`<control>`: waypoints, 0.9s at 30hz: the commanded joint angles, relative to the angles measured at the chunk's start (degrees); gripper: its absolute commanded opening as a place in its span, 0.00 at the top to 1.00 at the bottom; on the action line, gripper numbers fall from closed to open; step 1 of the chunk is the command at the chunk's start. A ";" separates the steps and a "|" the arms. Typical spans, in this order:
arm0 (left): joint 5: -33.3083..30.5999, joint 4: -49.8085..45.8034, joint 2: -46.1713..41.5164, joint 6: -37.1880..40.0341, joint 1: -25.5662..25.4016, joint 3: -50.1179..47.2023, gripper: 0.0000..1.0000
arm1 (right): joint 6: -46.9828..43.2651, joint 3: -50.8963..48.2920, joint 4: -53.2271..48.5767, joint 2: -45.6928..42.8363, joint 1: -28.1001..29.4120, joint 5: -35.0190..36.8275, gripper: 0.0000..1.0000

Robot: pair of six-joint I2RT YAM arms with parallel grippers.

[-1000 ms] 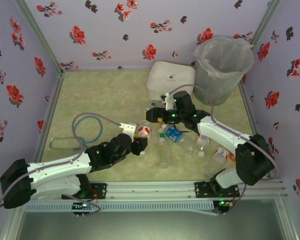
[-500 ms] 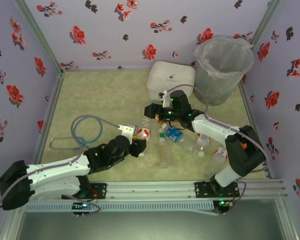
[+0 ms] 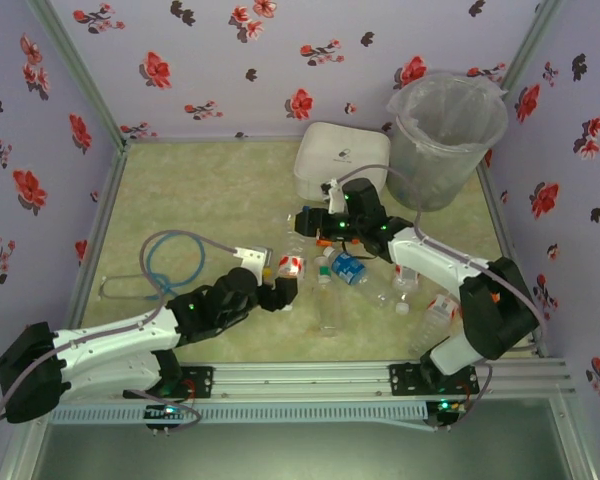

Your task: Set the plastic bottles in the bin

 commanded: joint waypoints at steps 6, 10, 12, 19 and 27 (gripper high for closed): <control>-1.40 -1.50 -0.76 -2.00 1.48 -0.60 0.04 | -11.96 9.76 -20.04 -7.29 -2.27 12.21 0.57; -1.00 0.37 1.62 -2.50 1.66 -0.67 0.04 | -13.63 15.50 -25.39 -11.71 -7.06 12.16 0.61; -0.36 1.40 2.93 -3.09 1.66 -0.89 0.04 | -16.24 20.62 -28.98 -12.69 -9.50 13.83 0.63; 2.41 2.15 4.17 -5.58 1.57 -1.51 0.04 | -30.62 40.24 -33.86 -10.41 -15.30 40.69 0.75; 2.69 2.16 1.68 -7.31 -0.23 -3.72 0.03 | -31.48 58.66 -32.36 1.54 -27.56 46.94 0.86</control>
